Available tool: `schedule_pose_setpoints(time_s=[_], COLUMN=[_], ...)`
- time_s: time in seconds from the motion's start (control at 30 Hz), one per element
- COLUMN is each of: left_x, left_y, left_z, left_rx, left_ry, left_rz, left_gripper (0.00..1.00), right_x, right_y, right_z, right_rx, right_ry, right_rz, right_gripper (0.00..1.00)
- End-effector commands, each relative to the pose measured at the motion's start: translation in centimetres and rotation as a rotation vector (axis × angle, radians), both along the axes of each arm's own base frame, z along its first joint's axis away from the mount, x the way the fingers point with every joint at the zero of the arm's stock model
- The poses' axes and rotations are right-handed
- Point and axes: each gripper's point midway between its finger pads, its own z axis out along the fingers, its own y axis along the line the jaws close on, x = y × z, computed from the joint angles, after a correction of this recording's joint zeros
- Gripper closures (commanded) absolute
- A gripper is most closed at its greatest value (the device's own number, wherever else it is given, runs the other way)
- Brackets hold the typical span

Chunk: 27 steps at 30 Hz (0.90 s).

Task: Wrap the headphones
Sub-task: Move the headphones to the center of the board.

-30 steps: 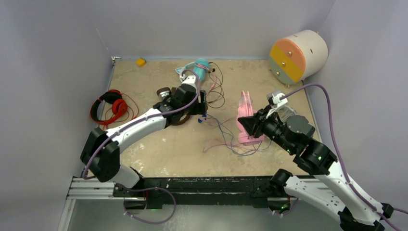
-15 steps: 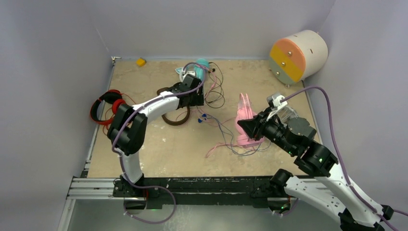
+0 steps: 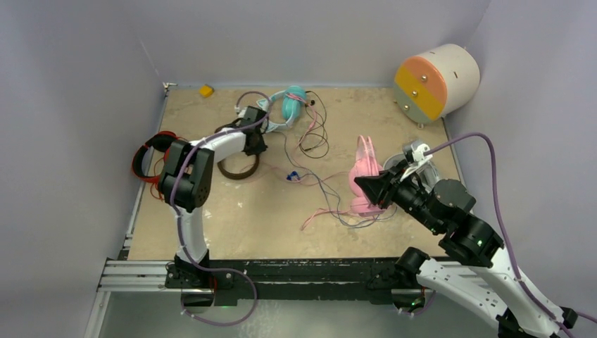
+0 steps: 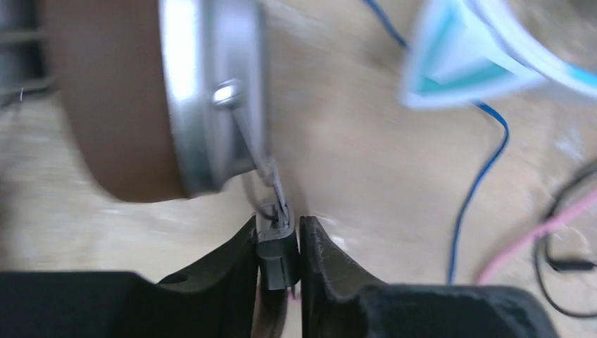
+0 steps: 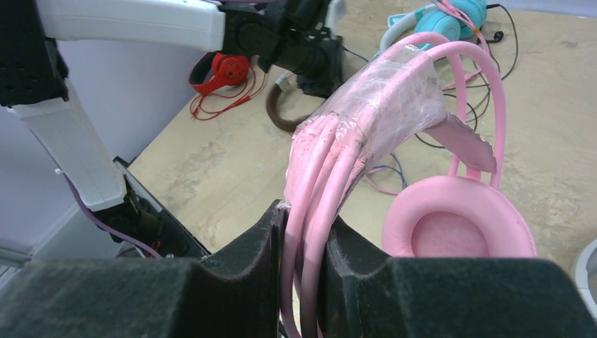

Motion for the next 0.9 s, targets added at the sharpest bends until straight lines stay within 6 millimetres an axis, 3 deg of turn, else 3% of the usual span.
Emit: schedule_pose_setpoints(time_s=[0.0, 0.13, 0.2, 0.4, 0.5, 0.57, 0.7, 0.77, 0.87], left_x=[0.9, 0.0, -0.1, 1.1, 1.3, 0.8, -1.1, -2.9, -5.9], left_y=[8.4, 15.1, 15.9, 13.7, 12.0, 10.6, 7.4, 5.2, 0.4], left_z=[2.7, 5.0, 6.1, 8.3, 9.3, 10.0, 11.7, 12.2, 12.9], left_rx=[-0.02, -0.089, -0.126, -0.232, -0.284, -0.304, -0.185, -0.129, -0.18], left_ry=[-0.065, -0.12, -0.155, -0.209, -0.209, -0.189, -0.149, -0.137, -0.144], left_rz=[0.233, 0.47, 0.496, 0.399, 0.307, 0.254, 0.177, 0.114, -0.043], left_gripper=[0.81, 0.89, 0.9, 0.79, 0.57, 0.36, 0.16, 0.15, 0.25], right_x=[0.2, 0.3, 0.5, 0.8, 0.5, 0.4, 0.3, 0.2, 0.1], right_y=[-1.0, -1.0, -0.8, 0.0, 0.3, 0.2, 0.3, 0.4, 0.4], right_z=[2.5, 2.4, 2.4, 2.4, 2.2, 2.0, 1.6, 1.5, 1.5], right_rx=[0.049, 0.058, 0.058, 0.054, 0.047, 0.039, 0.03, 0.031, 0.032], right_ry=[-0.07, -0.067, -0.067, -0.061, -0.052, -0.045, -0.035, -0.034, -0.033], right_rz=[-0.041, -0.05, -0.049, -0.03, -0.009, -0.007, 0.001, 0.011, 0.012], right_gripper=[0.76, 0.76, 0.76, 0.76, 0.76, 0.75, 0.75, 0.75, 0.75])
